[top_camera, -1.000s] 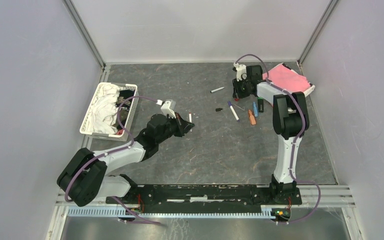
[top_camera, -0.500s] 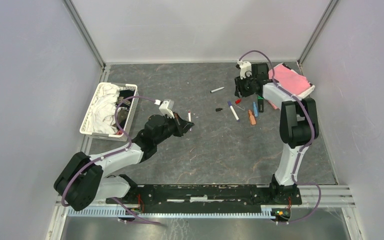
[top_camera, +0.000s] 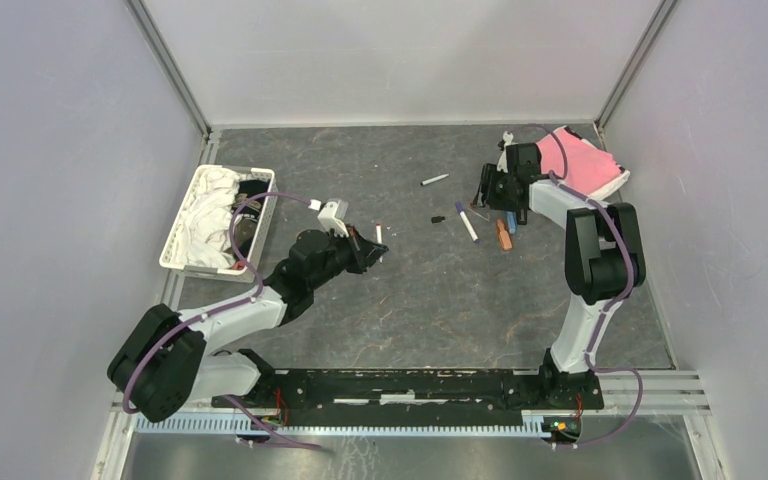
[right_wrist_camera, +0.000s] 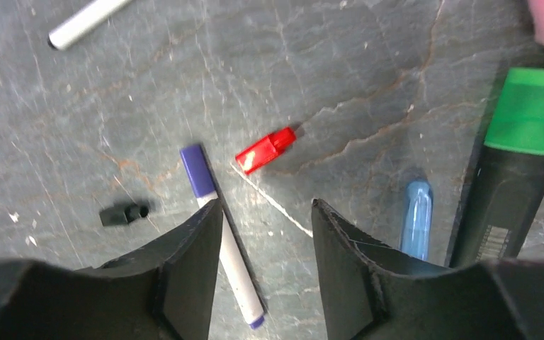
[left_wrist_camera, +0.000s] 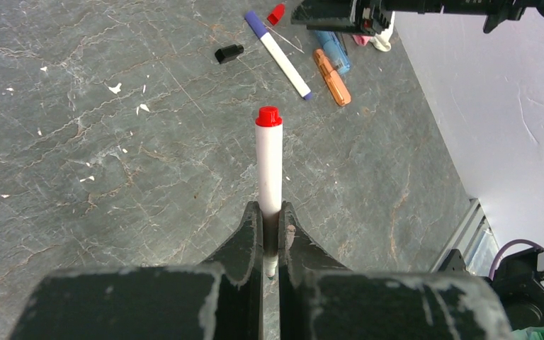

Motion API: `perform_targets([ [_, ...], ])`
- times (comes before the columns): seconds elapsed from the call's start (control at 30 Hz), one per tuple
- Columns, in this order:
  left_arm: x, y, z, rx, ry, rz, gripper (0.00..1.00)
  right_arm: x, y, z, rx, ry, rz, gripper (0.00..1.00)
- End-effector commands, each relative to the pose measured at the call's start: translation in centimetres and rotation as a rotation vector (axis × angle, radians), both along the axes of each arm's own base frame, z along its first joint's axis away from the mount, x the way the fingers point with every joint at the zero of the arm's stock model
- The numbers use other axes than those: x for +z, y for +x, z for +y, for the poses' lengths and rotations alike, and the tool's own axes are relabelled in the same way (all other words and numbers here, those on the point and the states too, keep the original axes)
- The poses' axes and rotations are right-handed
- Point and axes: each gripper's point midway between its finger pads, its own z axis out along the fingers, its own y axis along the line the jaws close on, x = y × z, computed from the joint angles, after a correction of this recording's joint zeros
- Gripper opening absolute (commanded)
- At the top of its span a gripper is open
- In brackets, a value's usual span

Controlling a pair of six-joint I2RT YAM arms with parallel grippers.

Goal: Insert the pens into the pen caps
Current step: Move the pen cap to the center of the board.

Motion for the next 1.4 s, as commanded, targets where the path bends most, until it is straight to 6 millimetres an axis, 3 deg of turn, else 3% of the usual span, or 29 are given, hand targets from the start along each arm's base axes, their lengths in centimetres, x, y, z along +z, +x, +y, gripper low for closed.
perform_targets([
  [0.0, 1.2, 0.0, 0.1, -0.011, -0.007, -0.064, 0.02, 1.3, 2.7, 0.2, -0.148, 0.054, -0.028, 0.53],
  [0.33, 1.1, -0.2, 0.6, 0.006, 0.001, -0.069, 0.02, -0.8, 4.3, 1.4, -0.159, -0.026, -0.016, 0.47],
  [0.87, 1.9, -0.4, 1.4, 0.023, 0.016, -0.096, 0.02, -2.7, 3.5, -0.3, -0.089, -0.257, -0.007, 0.22],
  [1.13, 2.7, -0.7, 1.7, 0.026, 0.014, -0.109, 0.02, 1.1, 5.6, 0.2, 0.016, -0.284, -0.181, 0.09],
  [1.27, 3.7, -0.8, 2.2, 0.039, 0.012, -0.128, 0.02, 5.3, 5.3, 2.3, 0.120, -0.208, -0.346, 0.08],
  [1.37, 4.3, -1.0, 2.7, 0.053, 0.015, -0.146, 0.02, 7.6, 3.4, 5.2, 0.309, -0.132, -0.442, 0.08],
])
